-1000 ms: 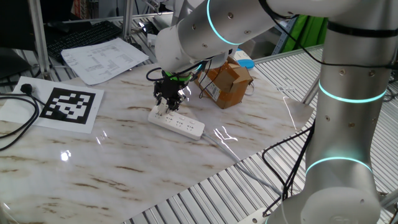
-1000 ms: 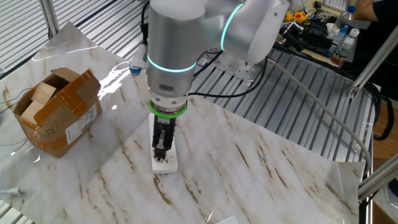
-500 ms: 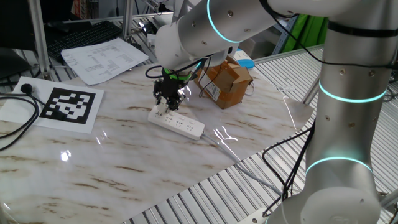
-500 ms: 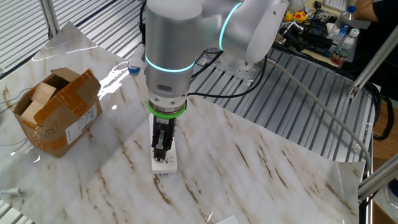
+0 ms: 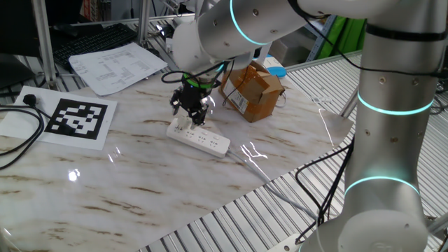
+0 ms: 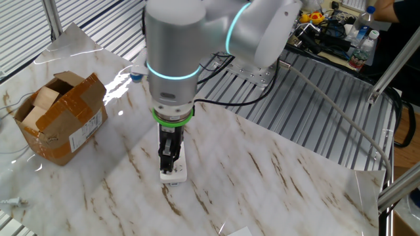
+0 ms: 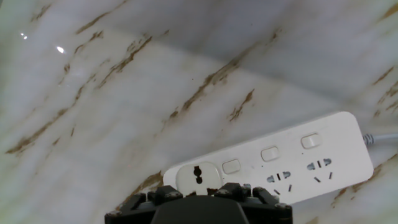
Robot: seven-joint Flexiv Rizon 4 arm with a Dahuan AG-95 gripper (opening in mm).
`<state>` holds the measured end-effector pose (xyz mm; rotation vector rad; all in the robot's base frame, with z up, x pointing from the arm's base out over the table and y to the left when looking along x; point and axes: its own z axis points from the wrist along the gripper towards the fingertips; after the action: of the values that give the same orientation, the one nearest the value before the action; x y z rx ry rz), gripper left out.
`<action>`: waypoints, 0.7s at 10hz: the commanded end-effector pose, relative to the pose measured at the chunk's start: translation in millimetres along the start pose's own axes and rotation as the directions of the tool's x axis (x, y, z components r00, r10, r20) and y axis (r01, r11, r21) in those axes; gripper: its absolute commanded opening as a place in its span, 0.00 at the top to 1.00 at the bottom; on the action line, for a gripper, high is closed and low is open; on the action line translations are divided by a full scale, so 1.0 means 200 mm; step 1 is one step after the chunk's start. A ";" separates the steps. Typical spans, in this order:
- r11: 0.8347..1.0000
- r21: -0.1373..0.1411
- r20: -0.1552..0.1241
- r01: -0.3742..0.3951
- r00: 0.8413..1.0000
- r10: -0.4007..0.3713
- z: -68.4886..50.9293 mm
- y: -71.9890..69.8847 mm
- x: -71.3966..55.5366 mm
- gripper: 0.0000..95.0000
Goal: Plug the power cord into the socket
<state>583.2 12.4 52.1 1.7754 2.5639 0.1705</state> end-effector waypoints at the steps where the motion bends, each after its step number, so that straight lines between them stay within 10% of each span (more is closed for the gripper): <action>1: 1.000 0.027 -0.049 -0.003 0.999 0.004 0.01 0.01 -0.01 0.20; 3: 0.999 0.047 -0.132 -0.026 0.991 0.032 0.01 0.01 -0.01 0.20; 7: 0.997 0.066 -0.206 -0.040 0.977 0.053 0.01 0.01 -0.01 0.20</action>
<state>586.8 11.6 50.4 1.9260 2.6928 0.2876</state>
